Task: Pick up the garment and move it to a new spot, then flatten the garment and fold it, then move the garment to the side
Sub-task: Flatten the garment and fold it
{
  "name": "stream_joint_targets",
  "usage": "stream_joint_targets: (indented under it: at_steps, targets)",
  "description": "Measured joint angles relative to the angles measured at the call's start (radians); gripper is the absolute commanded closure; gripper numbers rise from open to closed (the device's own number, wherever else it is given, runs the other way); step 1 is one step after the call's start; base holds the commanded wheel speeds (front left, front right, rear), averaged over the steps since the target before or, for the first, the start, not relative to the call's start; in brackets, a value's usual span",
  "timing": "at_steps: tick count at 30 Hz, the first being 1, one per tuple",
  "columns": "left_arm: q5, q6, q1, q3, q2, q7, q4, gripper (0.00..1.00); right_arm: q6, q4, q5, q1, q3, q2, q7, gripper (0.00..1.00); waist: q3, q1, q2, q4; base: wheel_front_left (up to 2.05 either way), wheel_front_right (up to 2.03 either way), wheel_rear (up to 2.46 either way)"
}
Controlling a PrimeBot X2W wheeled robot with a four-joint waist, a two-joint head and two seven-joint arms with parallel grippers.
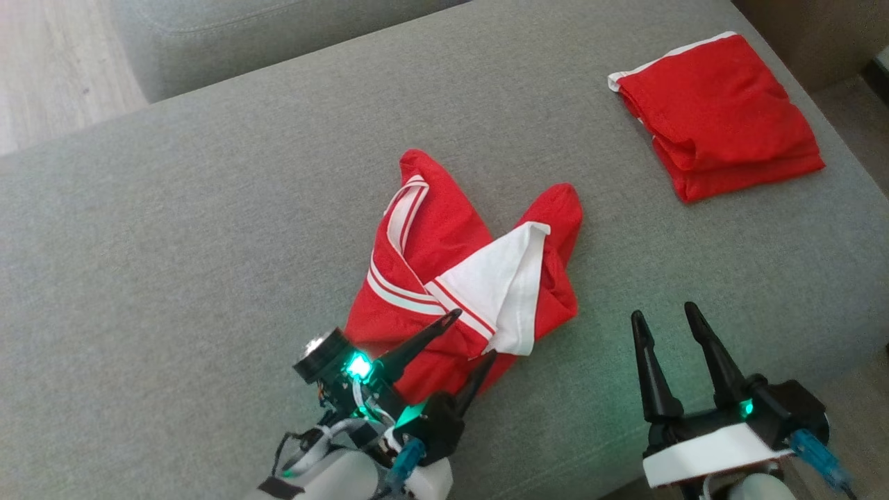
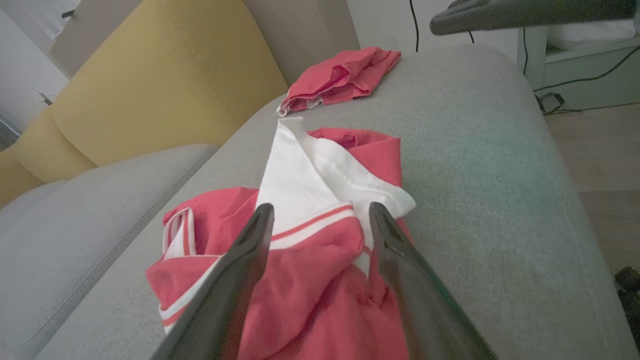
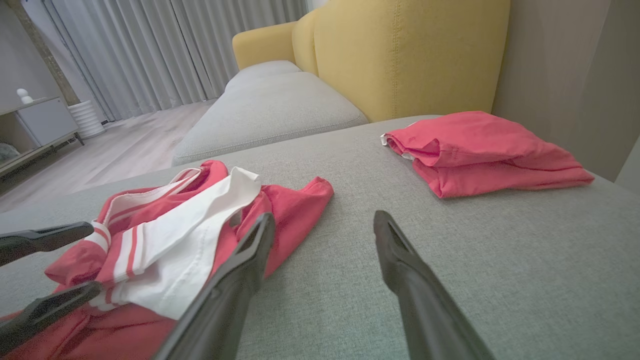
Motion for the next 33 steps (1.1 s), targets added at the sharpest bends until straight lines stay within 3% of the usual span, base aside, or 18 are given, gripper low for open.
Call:
stream_joint_targets:
  at_steps: [6,10,11,12,19,24,29,33]
  targets:
    - [0.009,-0.033,-0.033,-0.027,0.008,-0.002,0.046,0.00,0.000,0.002,0.000,-0.001,0.002,0.000,0.000,0.00,0.006,0.0000,0.0000,-0.014,0.00,0.00,0.00]
    - [0.027,-0.031,-0.062,-0.031,0.007,-0.002,0.089,0.00,0.000,0.004,0.000,-0.001,0.004,0.000,0.000,0.00,0.009,0.0000,0.0000,-0.023,0.00,0.00,0.00]
    - [0.027,-0.021,-0.067,-0.031,0.007,-0.005,0.096,0.54,0.000,0.004,0.000,-0.001,0.006,0.000,0.000,0.00,0.010,0.0000,0.0000,-0.026,0.00,0.00,0.00]
    - [0.026,-0.011,-0.071,-0.029,0.007,-0.013,0.099,1.00,0.000,0.004,0.001,-0.001,0.006,0.000,0.000,0.00,0.010,0.0000,0.0000,-0.028,0.00,0.00,0.00]
    - [-0.031,-0.030,-0.094,-0.007,-0.007,-0.073,0.105,1.00,0.000,0.005,0.003,-0.001,0.005,0.000,0.000,0.00,0.004,0.0000,0.0000,-0.031,0.00,0.00,0.00]
    - [-0.169,-0.128,-0.202,0.072,-0.071,-0.112,0.071,1.00,0.000,0.005,0.004,-0.001,0.006,0.000,0.000,0.00,0.000,0.0000,0.0000,-0.019,0.00,0.00,0.00]
    - [-0.301,-0.175,-0.501,0.225,-0.125,-0.148,0.011,1.00,0.000,0.006,0.008,-0.004,0.010,0.000,0.000,0.00,-0.008,0.0002,0.0000,-0.004,0.00,0.00,0.00]
    - [-0.449,-0.169,-0.646,0.375,-0.163,-0.169,-0.062,1.00,0.000,0.008,0.008,-0.005,0.007,0.000,0.000,0.00,-0.021,0.0000,0.0000,0.009,0.00,0.00,0.00]
